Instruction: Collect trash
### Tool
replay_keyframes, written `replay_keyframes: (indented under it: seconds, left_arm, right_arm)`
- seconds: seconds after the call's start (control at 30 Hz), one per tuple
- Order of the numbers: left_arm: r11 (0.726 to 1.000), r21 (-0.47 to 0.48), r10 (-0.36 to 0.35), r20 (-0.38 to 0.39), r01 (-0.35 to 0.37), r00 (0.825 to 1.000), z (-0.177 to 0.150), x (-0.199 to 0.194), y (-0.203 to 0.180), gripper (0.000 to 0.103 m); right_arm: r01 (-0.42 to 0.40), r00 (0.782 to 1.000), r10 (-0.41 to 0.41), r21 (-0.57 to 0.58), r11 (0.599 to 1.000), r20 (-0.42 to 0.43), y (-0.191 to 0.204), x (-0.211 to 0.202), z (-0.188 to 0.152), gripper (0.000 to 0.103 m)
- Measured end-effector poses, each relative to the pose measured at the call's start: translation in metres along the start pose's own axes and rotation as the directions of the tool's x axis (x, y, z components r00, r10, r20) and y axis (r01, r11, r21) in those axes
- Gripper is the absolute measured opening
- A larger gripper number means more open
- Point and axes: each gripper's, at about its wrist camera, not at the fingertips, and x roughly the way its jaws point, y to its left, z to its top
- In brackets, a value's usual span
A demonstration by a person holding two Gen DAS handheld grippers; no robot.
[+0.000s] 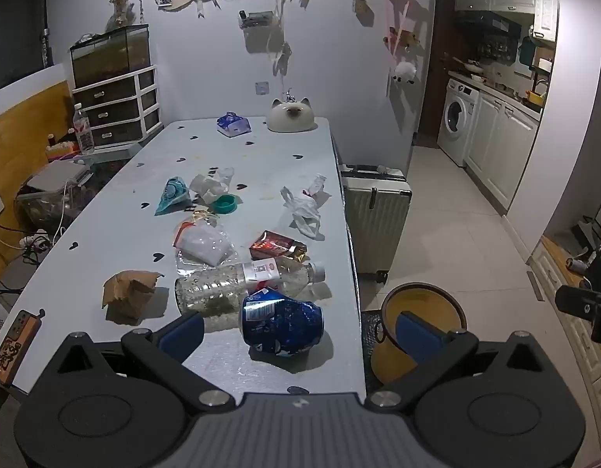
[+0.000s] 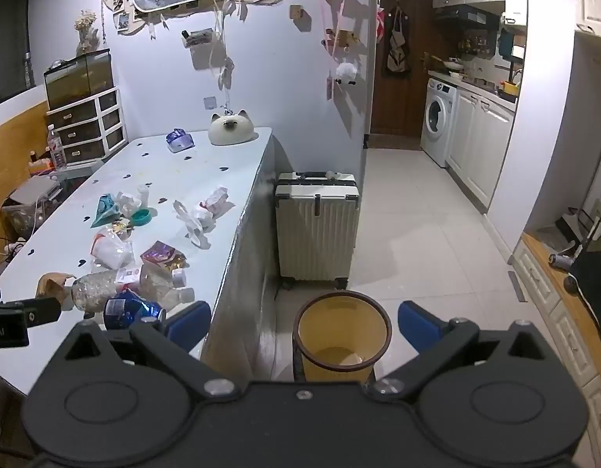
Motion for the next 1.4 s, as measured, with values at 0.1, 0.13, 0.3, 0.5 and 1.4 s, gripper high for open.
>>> replay_keyframes:
  seconds: [0.1,0.13,0.3,0.5,1.4]
  left_arm:
    - [1.000,0.000,0.000,-0.002,0.000,1.000,0.0000,0.0000,0.0000,0.103]
    - [1.000,0.000,0.000,-0.002,0.000,1.000,-0.0001,-0.0002,0.0000,0.103]
    - [1.000,-0.001,0.001,-0.004,-0.001,1.000,0.0000,-0.0003,0.0002,0.103]
    - [1.000,-0.001,0.001,-0.006,-0.001,1.000,0.0000,0.0001,0.0000,0.103]
    - [1.000,-0.001,-0.001,-0.009,0.001,1.000,0.0001,0.0002,0.0001,0.103]
  right_arm:
    - [-0.003,1.000,0.003,0.002,1.000,-0.005,-0.0003,0.0008,0.0002,0.103]
    - [-0.003,1.000,0.003,0.003,1.000,-0.007,-0.0005,0.0011,0.0005,0.103]
    - [-0.003,1.000,0.003,0.002,1.000,-0.008,-0.0007,0.0023,0.0010,0.103]
    - [-0.001,1.000,0.001,0.001,1.000,-0.010,0.0008,0.0041,0.0016,0.103]
    - [0.000,1.000,0.000,0.001,1.000,-0.014,0.0027,0.0058,0.0027,0.103]
